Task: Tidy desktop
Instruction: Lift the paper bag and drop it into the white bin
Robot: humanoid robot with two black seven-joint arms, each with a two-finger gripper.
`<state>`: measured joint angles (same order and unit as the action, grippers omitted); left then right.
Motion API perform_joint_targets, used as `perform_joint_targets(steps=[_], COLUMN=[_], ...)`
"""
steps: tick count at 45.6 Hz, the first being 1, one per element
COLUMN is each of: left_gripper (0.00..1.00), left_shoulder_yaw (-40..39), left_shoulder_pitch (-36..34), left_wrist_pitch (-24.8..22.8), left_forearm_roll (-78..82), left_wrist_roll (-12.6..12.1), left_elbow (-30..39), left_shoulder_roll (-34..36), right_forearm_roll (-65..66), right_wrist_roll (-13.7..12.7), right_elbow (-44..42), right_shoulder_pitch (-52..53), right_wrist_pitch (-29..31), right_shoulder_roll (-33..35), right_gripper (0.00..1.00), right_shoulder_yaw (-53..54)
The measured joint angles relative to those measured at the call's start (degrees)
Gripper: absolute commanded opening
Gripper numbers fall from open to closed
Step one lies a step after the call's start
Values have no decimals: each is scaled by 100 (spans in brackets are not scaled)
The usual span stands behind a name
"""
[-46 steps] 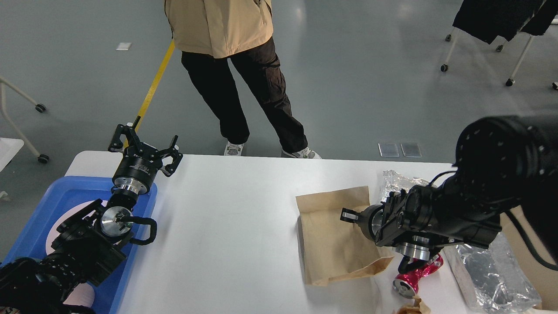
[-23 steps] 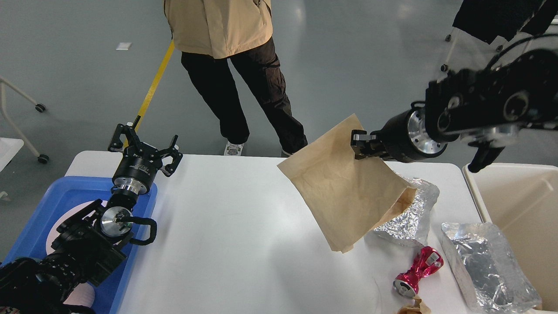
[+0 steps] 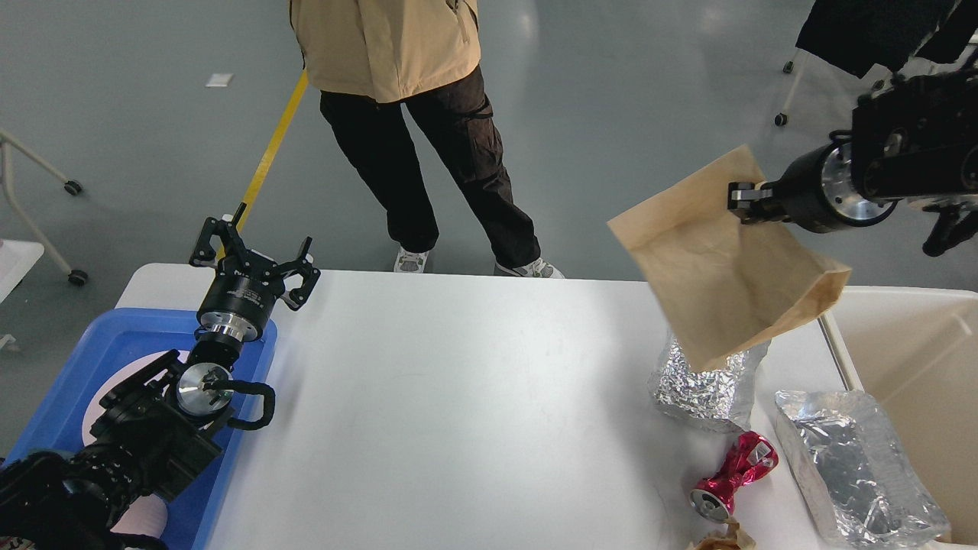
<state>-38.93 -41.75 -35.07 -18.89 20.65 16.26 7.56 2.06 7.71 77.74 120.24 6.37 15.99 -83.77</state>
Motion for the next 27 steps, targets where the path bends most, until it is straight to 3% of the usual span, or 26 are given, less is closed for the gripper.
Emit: perform_joint_targets(steps=[9, 10, 19, 27], left_gripper=[99, 99, 99, 99], left_shoulder_yaw=[0, 0, -2, -4], left_shoulder_pitch=[-6, -6, -4, -2], left_wrist_pitch=[-1, -1, -1, -1], left_forearm_roll=[0, 0, 2, 2], left_wrist_roll=[0, 0, 0, 0], left_elbow=[1, 2, 0, 0], left_shoulder_roll=[0, 0, 0, 0], right_forearm_roll=[-39, -67, -531, -1691], right_wrist_roll=[1, -11, -106, -614], right_elbow=[-2436, -3101, -5479, -7589], right_shoulder_pitch=[-2170, -2720, -4978, -7125], right_wrist_pitch=[-164, -204, -578, -632], right_shoulder_roll=[875, 1029, 1415, 1335], right_gripper=[0, 0, 0, 0], right_shoulder_yaw=[-184, -184, -138, 238])
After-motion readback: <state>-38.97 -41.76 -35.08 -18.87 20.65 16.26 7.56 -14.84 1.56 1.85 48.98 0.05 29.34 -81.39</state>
